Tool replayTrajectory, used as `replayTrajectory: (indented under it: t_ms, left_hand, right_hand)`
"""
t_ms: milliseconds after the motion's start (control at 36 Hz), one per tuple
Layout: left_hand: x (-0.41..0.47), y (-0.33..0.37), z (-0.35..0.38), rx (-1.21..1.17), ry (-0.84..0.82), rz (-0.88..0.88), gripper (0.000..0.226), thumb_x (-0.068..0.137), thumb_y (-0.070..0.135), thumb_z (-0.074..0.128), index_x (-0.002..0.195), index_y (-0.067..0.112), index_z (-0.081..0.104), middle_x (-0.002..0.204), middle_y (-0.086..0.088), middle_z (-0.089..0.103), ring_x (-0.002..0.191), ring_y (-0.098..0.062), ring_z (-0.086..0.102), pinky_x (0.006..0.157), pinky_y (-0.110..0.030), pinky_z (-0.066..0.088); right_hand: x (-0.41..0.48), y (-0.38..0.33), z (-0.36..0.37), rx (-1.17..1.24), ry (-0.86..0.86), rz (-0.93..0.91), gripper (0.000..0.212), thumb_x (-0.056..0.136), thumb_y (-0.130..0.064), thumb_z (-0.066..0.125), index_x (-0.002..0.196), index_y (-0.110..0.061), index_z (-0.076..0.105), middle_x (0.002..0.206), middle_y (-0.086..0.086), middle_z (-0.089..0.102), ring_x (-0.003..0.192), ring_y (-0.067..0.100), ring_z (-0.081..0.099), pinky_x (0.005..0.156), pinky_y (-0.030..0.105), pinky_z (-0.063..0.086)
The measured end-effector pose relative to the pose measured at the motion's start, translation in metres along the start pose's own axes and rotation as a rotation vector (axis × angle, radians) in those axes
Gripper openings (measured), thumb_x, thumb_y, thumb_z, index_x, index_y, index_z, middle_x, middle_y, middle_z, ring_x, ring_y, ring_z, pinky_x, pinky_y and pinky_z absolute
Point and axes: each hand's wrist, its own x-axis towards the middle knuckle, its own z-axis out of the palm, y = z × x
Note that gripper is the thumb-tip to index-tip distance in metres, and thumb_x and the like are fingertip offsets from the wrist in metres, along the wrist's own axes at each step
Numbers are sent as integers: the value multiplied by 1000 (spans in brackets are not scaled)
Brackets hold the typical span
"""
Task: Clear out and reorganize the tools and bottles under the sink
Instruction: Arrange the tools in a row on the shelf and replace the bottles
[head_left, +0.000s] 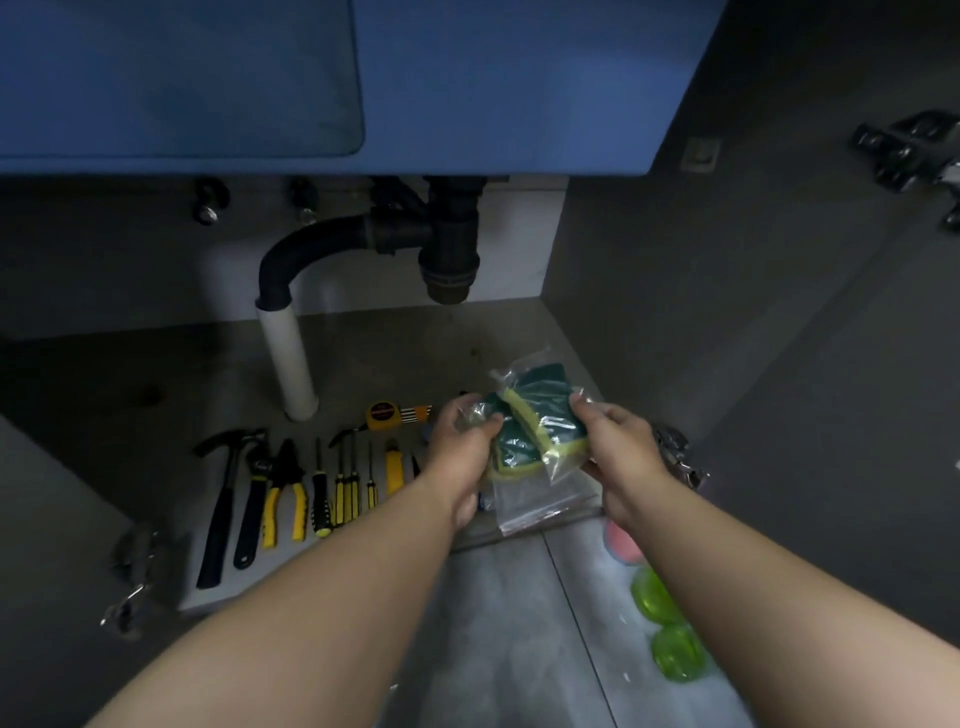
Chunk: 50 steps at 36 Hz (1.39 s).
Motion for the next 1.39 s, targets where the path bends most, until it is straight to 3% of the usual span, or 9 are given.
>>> replayTrajectory:
  t_ms: [139,250,306,389,556,833,1028,1194,1389]
  left_hand:
    - [-4,10,5,-73,-34,-79,23,108,33,44,121,22,58,110,-10,73,88,-26,73,69,-41,62]
    - [0,15,3,-74,-182,-168,96,76,87,53,151,29,39,141,-12,60,122,-33,64,99,-57,53]
    - [-1,12,2,65,-132,-84,119,57,82,78,154,40,24,153,-6,48,133,-29,55,108,-56,47]
    - [5,2,1,123,-5,16,107,56,54,92,142,32,33,131,-1,63,112,-20,67,100,-45,55]
    - [14,-1,-4,-106,-70,-33,103,52,32,99,140,24,46,124,-13,70,105,-34,73,92,-56,58]
    - [23,8,1,-153,-175,-178,72,77,20,88,139,14,52,115,-18,74,96,-37,75,84,-56,61]
    - [48,-2,4,-70,-195,-204,91,70,22,93,143,26,40,121,-14,72,98,-35,75,86,-59,59]
    - [70,-7,20,158,-190,-282,64,76,41,86,130,17,62,108,-11,78,95,-31,76,91,-50,59]
    - [117,-25,81,119,-109,-310,49,84,39,80,124,12,68,103,-9,79,79,-23,78,56,-34,61]
  right_hand:
    - [-1,5,19,-335,39,-90,43,82,-50,74,111,-19,69,111,2,72,104,23,67,98,39,52]
    - [-5,12,28,-345,-91,-129,41,90,-43,68,120,-16,68,120,-2,71,113,19,65,105,37,49]
    - [-8,15,31,-343,-163,-169,30,93,-41,65,110,-17,73,108,-9,73,108,13,65,95,20,51]
    - [-9,14,30,-221,-289,-146,22,93,-32,66,110,-21,75,105,-12,76,107,8,68,85,13,49]
    - [-11,15,14,-116,-370,117,77,73,-55,82,138,-37,46,118,-10,69,102,11,68,93,40,54]
    - [14,24,18,25,-563,199,50,77,-50,81,121,-30,68,117,7,74,107,28,71,95,48,56]
    - [44,32,16,183,-590,218,39,84,-31,77,122,-21,69,121,15,71,109,34,69,96,55,53]
    - [70,41,5,138,-505,230,56,75,-43,85,123,-20,67,116,13,73,107,31,71,97,48,55]
    - [96,69,-34,273,-245,368,80,68,-53,87,131,-17,53,128,15,61,110,34,68,85,55,59]
